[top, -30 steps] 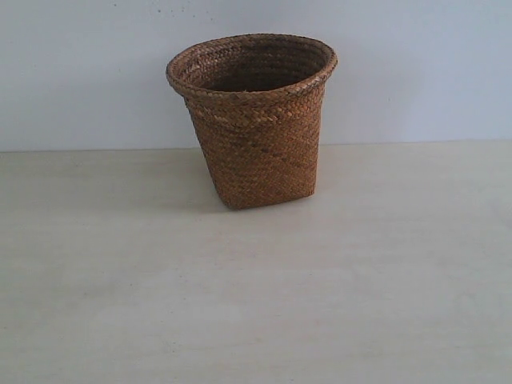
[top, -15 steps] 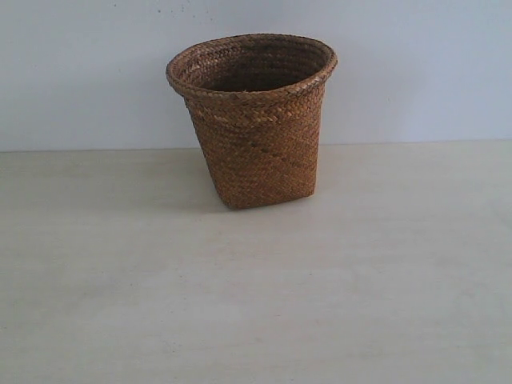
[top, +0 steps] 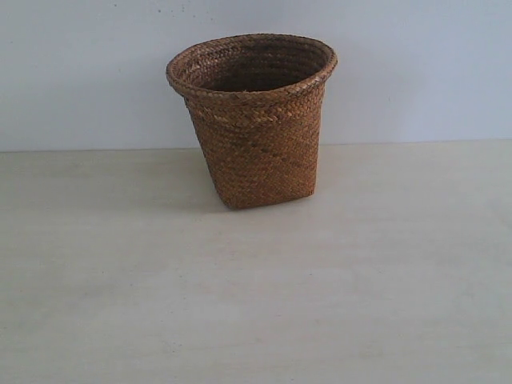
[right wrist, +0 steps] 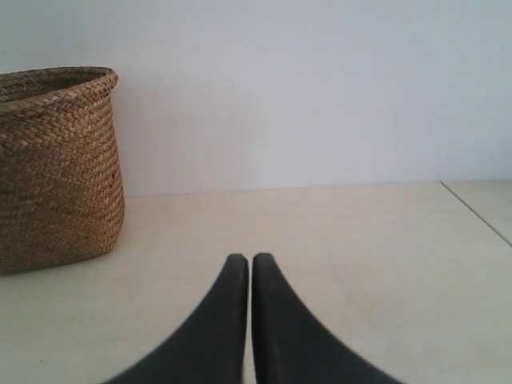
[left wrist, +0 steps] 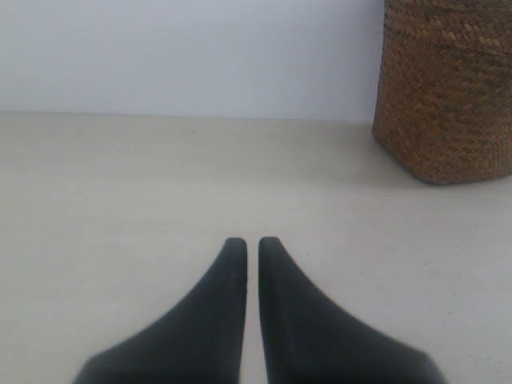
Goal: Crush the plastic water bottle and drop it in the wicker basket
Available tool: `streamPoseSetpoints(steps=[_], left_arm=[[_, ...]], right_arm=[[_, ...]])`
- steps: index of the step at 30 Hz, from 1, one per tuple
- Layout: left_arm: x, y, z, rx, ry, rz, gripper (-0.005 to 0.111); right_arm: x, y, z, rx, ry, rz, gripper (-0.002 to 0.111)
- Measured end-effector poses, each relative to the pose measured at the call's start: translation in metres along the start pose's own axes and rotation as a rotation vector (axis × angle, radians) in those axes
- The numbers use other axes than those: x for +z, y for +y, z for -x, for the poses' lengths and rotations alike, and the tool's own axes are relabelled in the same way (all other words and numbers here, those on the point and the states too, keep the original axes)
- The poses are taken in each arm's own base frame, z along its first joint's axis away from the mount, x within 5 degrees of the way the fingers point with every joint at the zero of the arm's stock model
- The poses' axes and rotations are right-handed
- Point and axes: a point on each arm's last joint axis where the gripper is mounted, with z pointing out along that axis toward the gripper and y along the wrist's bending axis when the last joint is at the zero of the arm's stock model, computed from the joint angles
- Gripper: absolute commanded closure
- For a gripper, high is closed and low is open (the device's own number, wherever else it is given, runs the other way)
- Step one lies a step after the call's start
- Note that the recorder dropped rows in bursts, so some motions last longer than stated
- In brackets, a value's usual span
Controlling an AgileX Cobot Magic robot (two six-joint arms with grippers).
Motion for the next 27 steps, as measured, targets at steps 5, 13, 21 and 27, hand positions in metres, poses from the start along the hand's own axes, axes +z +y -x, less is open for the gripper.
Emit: streamPoseSetpoints(steps=[5, 13, 21, 27], left_arm=[[0.000, 0.000, 0.000, 0.000, 0.000, 0.000, 0.102], [0.000, 0.000, 0.000, 0.000, 0.000, 0.000, 0.102], [0.000, 0.000, 0.000, 0.000, 0.000, 0.000, 0.102], [0.000, 0.000, 0.000, 0.000, 0.000, 0.000, 0.102]], right_arm=[[0.000, -0.001, -0.003, 0.004, 0.034, -0.007, 0.108], [0.005, -0.004, -0.020, -0.013, 0.059, -0.030, 0.108], [0.010, -0.006, -0.044, -0.010, 0.098, -0.036, 0.108], [0.010, -0.006, -0.049, -0.009, 0.151, -0.036, 0.108]])
